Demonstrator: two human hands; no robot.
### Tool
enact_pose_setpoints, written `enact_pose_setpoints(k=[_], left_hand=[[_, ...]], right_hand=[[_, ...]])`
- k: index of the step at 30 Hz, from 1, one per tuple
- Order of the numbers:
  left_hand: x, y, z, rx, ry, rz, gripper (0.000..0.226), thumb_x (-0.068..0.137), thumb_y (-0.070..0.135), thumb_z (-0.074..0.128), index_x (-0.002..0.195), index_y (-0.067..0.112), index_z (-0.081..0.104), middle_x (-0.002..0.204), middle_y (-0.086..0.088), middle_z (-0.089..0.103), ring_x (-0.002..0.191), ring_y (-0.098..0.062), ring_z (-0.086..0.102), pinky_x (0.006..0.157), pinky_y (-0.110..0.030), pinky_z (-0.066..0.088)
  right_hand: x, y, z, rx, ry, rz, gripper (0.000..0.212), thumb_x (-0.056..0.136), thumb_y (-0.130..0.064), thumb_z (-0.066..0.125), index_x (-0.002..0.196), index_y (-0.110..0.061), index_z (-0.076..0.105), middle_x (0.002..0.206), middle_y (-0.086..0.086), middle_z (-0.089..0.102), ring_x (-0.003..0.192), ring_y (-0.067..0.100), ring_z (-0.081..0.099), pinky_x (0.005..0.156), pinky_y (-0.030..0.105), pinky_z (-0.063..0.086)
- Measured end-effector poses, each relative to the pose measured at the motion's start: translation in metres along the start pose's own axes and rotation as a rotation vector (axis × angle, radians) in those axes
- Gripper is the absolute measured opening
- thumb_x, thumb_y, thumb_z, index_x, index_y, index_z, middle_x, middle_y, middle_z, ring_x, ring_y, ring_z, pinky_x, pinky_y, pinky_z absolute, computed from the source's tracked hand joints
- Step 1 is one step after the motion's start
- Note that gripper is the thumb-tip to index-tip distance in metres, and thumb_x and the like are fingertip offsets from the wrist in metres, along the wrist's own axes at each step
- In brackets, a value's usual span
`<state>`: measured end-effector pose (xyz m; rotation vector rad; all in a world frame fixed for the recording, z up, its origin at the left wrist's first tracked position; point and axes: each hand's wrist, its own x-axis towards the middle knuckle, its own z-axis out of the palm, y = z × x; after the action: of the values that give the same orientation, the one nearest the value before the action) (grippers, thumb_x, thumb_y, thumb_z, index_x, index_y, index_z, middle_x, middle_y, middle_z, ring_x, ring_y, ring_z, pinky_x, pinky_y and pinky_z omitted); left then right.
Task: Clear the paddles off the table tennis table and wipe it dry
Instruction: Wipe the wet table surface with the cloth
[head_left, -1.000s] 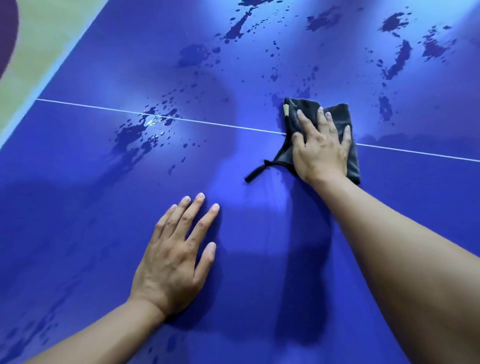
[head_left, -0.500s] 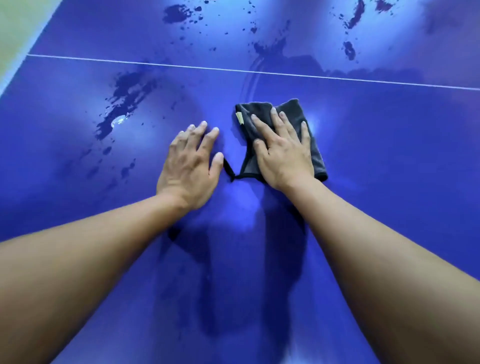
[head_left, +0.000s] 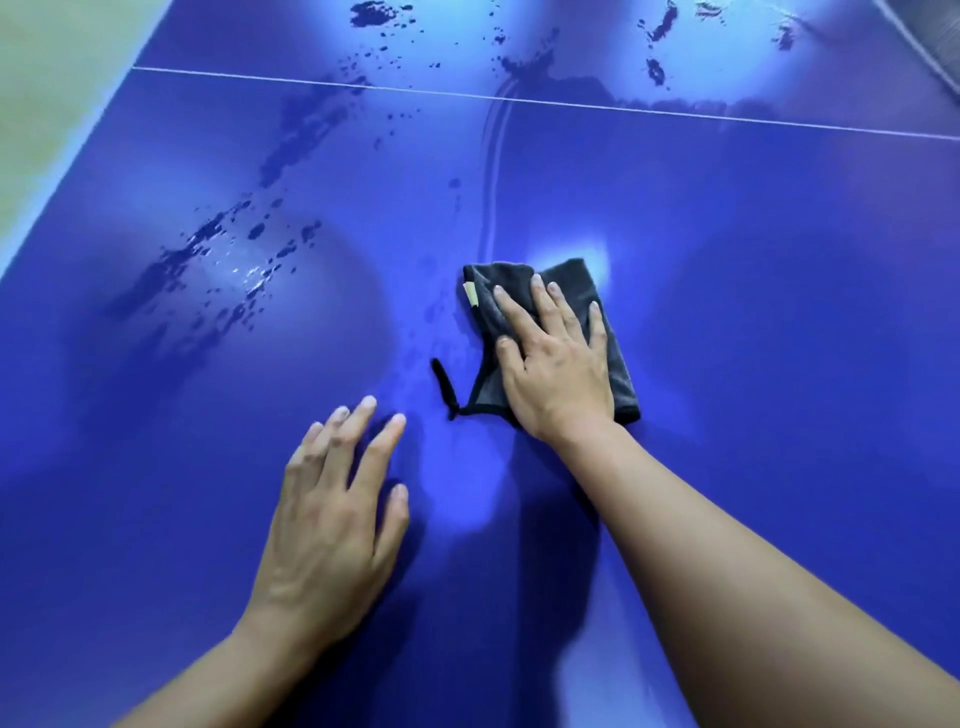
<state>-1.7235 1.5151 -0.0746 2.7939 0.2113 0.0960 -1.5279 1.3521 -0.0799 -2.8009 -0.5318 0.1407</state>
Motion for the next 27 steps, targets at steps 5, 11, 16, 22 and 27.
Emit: enact_pose_setpoints(k=[5,11,16,22,27], left_hand=[[-0.085,0.008,0.003,0.021,0.008,-0.003,0.055,0.098,0.034,0.037,0.146,0.012,0.049,0.157,-0.009,0.039,0.147,-0.032,0.033,0.123,-0.047,0.021],[-0.166,0.015,0.006,0.105,-0.016,-0.021,0.056,0.099,0.034,0.031,0.151,0.014,0.043,0.159,-0.01,0.035,0.149,-0.03,0.03,0.122,-0.046,0.021],[-0.204,0.013,-0.001,0.105,-0.065,-0.027,0.058,0.101,0.035,0.023,0.155,0.019,0.035,0.164,-0.004,0.029,0.153,-0.025,0.023,0.123,-0.043,0.018],[-0.202,0.008,-0.013,0.071,-0.043,-0.012,0.053,0.099,0.035,0.029,0.144,0.02,0.052,0.153,-0.004,0.045,0.142,-0.027,0.042,0.115,-0.041,0.029],[-0.166,0.001,-0.013,0.056,0.037,-0.041,0.051,0.097,0.032,0.035,0.14,0.013,0.054,0.154,-0.011,0.043,0.14,-0.032,0.043,0.112,-0.047,0.039]], right_hand=[[-0.098,-0.014,0.008,0.013,0.012,-0.014,0.056,0.104,-0.043,0.026,0.16,-0.046,0.016,0.172,-0.006,0.004,0.157,0.007,-0.004,0.126,0.048,-0.01],[-0.234,-0.031,0.018,-0.005,0.016,-0.022,0.059,0.101,-0.047,0.02,0.16,-0.047,0.017,0.172,-0.006,0.006,0.157,0.008,-0.004,0.126,0.05,-0.007],[-0.288,-0.047,0.026,-0.029,0.03,0.021,0.057,0.102,-0.049,0.019,0.159,-0.047,0.016,0.171,-0.007,0.007,0.157,0.006,-0.005,0.126,0.049,-0.007],[-0.29,-0.055,0.028,-0.04,0.072,0.04,0.058,0.101,-0.05,0.02,0.159,-0.048,0.019,0.171,-0.007,0.01,0.157,0.008,0.0,0.126,0.051,-0.003],[-0.25,-0.06,0.025,-0.041,0.041,-0.011,0.059,0.099,-0.051,0.014,0.158,-0.051,0.013,0.171,-0.009,0.005,0.157,0.006,-0.004,0.126,0.05,-0.006]])
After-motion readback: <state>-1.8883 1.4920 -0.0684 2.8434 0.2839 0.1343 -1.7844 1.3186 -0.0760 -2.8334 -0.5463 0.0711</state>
